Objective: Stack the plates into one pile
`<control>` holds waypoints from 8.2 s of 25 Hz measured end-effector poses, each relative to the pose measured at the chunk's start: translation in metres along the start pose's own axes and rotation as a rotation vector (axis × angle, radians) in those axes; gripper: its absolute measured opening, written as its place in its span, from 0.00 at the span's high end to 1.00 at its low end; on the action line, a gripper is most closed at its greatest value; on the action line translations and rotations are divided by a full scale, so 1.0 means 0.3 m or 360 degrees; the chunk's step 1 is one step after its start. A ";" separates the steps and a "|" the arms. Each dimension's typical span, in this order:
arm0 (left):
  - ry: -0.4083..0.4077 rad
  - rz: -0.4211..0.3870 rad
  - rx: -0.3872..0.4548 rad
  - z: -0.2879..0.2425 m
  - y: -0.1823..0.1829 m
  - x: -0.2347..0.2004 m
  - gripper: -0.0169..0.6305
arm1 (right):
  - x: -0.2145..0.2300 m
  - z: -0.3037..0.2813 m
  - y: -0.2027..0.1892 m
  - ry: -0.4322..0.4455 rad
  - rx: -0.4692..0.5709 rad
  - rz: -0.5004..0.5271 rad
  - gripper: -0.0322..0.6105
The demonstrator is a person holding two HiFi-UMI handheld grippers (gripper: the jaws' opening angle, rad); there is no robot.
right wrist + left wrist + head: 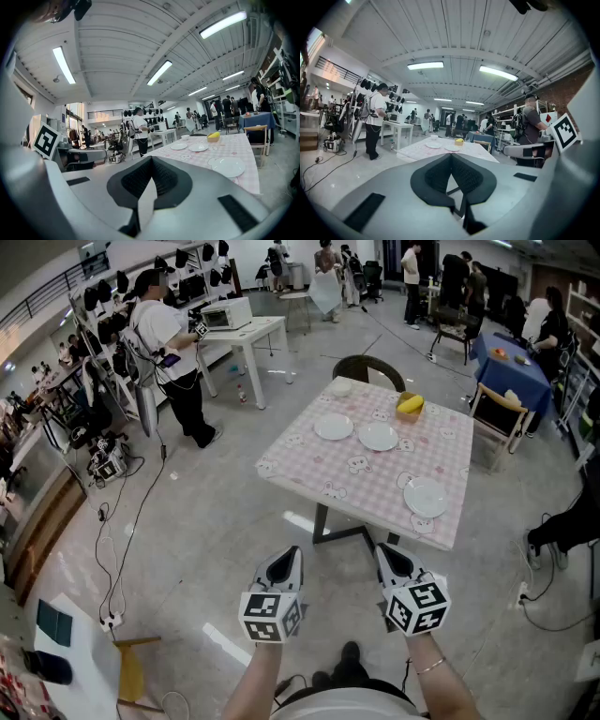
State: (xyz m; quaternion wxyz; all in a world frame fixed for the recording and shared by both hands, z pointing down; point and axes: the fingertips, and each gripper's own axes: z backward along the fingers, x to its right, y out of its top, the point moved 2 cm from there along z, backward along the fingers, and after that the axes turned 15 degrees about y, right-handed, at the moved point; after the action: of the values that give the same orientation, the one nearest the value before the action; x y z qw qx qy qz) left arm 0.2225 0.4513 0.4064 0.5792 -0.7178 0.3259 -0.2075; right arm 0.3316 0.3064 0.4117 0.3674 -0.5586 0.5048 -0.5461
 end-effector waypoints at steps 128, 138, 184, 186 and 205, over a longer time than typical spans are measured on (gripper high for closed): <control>0.0129 -0.0136 -0.0897 -2.645 0.067 -0.265 0.76 | 1.811 -1.750 0.328 -0.0129 -0.0279 -0.0244 0.76; 0.0090 -0.0128 -0.0937 -2.650 0.064 -0.257 0.78 | 1.826 -1.808 0.274 -0.0113 -0.0345 -0.0259 0.76; 0.0131 -0.0112 -0.0809 -2.602 0.124 -0.295 0.85 | 1.848 -1.902 0.164 -0.0267 -0.0731 -0.0314 0.87; 0.0135 -0.0111 -0.0783 -2.590 0.143 -0.301 0.85 | 1.826 -1.890 0.176 -0.0275 -0.0700 -0.0312 0.88; -0.0229 -0.0262 -0.0715 -2.526 0.190 0.038 0.86 | 1.869 -1.488 0.244 -0.0623 -0.0501 -0.0405 0.89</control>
State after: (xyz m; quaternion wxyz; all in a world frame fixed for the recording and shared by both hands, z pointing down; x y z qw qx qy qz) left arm -0.2942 -0.0910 0.5345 0.4081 -0.8655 0.2622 -0.1247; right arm -0.1777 -0.1880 0.5350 0.2950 -0.7626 0.4287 -0.3844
